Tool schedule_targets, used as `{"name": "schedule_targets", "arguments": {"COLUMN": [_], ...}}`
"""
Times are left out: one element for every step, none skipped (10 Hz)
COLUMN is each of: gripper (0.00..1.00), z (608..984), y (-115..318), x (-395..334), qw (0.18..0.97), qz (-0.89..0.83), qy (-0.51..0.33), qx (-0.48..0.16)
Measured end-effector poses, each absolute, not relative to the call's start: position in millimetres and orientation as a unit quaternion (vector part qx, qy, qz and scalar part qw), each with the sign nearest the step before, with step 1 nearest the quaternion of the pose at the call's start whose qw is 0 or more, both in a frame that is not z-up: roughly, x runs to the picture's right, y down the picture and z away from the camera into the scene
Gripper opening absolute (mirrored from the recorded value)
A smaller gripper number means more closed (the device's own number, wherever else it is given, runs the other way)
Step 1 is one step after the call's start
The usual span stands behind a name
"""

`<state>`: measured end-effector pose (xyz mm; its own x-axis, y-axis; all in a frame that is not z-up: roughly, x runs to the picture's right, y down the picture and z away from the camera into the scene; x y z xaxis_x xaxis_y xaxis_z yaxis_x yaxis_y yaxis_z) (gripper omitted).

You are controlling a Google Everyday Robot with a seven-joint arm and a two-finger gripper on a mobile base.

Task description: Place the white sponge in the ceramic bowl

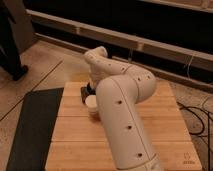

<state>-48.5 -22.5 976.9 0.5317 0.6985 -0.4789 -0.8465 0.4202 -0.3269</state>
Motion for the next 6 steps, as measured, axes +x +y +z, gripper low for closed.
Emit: {"name": "schedule_targets", "arguments": {"gripper": [0.75,0.8,0.8,0.8,0.8,0.8], "z": [976.9,976.9,976.9,977.0,976.9,977.0], "y": [-22.5,-22.5,-22.5,-22.5,-22.6,-22.5], "x": [-48.7,-48.9,-48.9,-48.8,-48.9,-48.9], "qw": [0.832,0.832,0.832,0.832,0.832,0.832], "qz": [0.464,0.464,0.464,0.464,0.464,0.464], "qy": [0.136,0.136,0.136,0.136,0.136,0.136], "qx": [-0.272,-0.272,-0.272,-0.272,-0.272,-0.272]}}
